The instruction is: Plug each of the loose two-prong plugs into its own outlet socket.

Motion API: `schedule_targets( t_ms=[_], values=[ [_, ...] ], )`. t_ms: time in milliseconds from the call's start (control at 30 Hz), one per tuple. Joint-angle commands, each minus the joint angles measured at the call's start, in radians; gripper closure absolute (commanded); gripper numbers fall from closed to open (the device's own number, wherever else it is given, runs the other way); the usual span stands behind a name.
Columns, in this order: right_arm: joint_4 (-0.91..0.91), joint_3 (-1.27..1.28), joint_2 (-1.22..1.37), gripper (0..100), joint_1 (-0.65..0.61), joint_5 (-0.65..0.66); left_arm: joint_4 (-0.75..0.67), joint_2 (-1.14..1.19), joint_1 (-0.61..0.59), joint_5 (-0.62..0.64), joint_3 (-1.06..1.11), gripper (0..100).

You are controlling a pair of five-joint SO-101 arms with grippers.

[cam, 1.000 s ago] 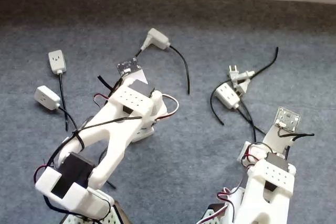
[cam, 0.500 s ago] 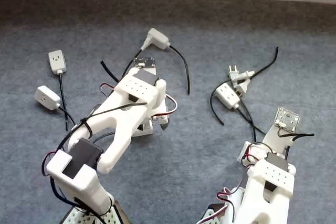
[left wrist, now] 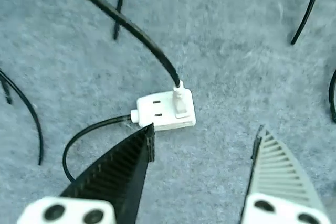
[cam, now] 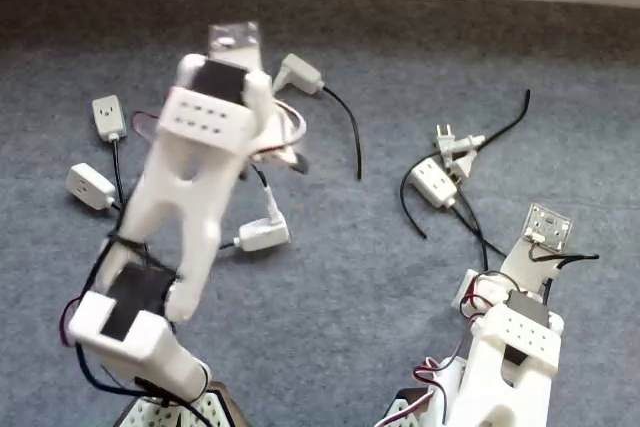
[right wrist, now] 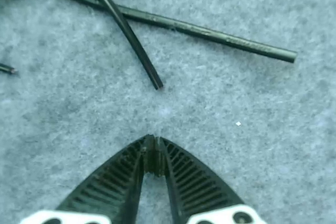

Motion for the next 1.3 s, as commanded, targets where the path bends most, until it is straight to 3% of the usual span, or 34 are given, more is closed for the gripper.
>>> schedule_targets(
  t_ms=[0, 133, 467, 633, 800, 900, 967, 1067, 1267],
  values=[
    [-0.018, -0.004, -0.008, 99.1, 0.001, -0.002, 0.018, -0.134, -0.139, -0.126, -0.073, 70],
    [-0.018, -0.004, -0.010, 99.1, 0.001, 0.000, 0.018, -0.246, -0.318, -0.256, -0.079, 70],
    [-0.015, -0.079, -0.016, 99.1, -0.038, 0.003, 0.018, -0.332, -0.769, -0.391, 0.114, 70],
    [0.065, -0.222, -0.016, 98.9, -0.137, 0.101, 0.018, -0.331, -0.937, -0.522, 0.291, 70],
    [0.119, -0.383, -0.018, 98.8, -0.251, 0.342, 0.018, -0.329, -1.070, -0.664, 0.444, 70],
    [0.183, -0.521, -0.010, 96.9, -0.272, 0.362, 0.017, -0.329, -1.110, -0.741, 0.515, 70],
    [0.232, -0.611, -0.008, 91.5, -0.303, 0.301, 0.017, -0.329, -1.116, -0.804, 0.538, 70],
    [0.312, -0.705, -0.007, 83.6, -0.389, 0.092, 0.017, -0.329, -1.129, -0.862, 0.541, 70],
    [0.423, -0.786, -0.005, 82.7, -0.667, -0.153, 0.017, -0.328, -1.190, -0.956, 0.545, 70]
  ],
)
